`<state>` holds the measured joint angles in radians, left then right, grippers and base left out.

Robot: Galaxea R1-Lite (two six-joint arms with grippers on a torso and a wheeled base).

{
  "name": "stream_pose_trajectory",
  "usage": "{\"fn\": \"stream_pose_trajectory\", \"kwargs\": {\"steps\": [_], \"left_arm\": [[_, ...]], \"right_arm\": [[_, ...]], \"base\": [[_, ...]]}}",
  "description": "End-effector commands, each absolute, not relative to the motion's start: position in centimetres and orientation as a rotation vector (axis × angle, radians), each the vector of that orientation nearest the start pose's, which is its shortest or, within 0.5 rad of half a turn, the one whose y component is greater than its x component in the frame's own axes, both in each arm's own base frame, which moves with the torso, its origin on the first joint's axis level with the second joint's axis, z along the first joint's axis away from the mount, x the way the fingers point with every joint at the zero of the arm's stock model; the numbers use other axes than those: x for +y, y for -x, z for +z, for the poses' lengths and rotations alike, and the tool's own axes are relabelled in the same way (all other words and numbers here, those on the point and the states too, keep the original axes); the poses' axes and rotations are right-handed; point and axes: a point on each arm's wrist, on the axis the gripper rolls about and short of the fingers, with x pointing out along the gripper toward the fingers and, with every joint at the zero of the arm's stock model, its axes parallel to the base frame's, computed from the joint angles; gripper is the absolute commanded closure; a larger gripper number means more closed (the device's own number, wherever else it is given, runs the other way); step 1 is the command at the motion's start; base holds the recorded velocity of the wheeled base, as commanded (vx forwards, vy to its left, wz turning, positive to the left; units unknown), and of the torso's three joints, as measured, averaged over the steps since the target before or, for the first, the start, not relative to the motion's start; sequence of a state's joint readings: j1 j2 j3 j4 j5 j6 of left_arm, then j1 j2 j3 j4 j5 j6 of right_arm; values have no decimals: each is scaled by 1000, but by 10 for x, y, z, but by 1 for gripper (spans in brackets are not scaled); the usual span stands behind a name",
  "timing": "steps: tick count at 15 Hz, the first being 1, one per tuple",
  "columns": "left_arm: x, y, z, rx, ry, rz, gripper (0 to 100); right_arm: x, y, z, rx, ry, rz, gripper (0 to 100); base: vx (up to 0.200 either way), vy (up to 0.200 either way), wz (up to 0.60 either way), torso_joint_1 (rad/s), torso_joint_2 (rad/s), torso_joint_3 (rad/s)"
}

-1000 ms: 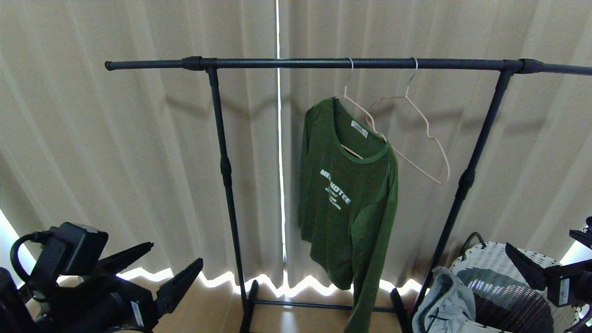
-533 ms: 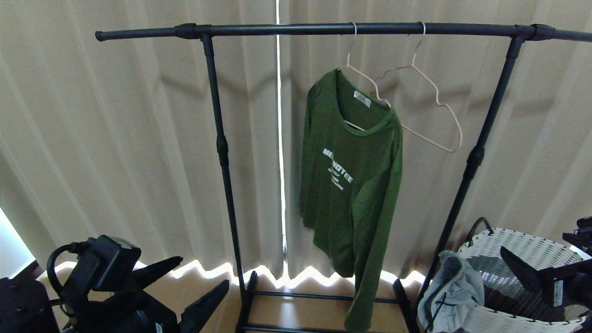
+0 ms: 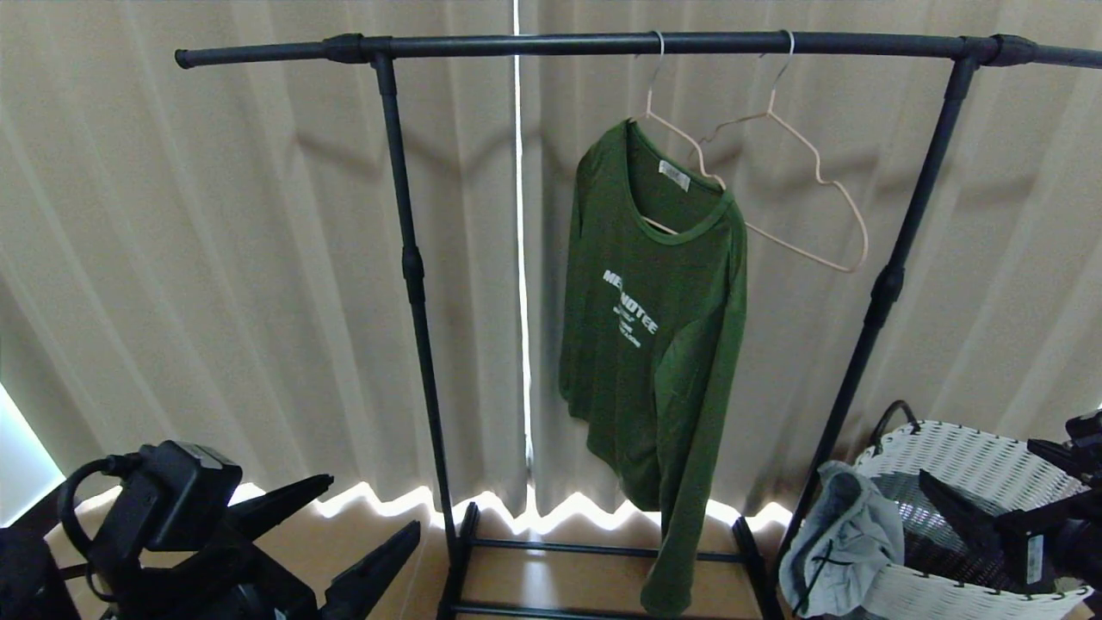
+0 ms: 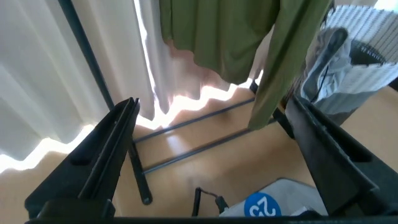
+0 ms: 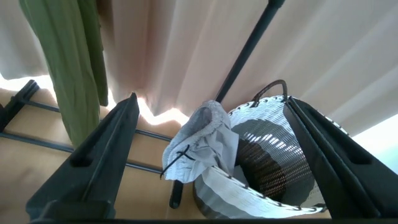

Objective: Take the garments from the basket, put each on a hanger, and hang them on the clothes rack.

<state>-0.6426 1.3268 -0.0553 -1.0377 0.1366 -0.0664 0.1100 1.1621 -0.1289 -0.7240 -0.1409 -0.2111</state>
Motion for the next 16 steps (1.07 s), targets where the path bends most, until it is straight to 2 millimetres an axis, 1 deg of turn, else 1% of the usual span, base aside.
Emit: {"fn": "stream_pose_trajectory", "kwargs": {"steps": [1, 5, 16], "left_arm": [[-84, -118, 129, 192, -17, -499, 0], [-83, -116, 129, 190, -18, -500, 0], [-81, -113, 129, 184, -17, -498, 0]], "right_arm": [[12, -132, 131, 320, 250, 5, 0], [11, -129, 123, 352, 285, 12, 0], [11, -128, 123, 351, 298, 8, 0]], "base": [[0, 0, 0, 0, 0, 0], [0, 0, 0, 0, 0, 0], [0, -200, 0, 0, 4, 3]]}}
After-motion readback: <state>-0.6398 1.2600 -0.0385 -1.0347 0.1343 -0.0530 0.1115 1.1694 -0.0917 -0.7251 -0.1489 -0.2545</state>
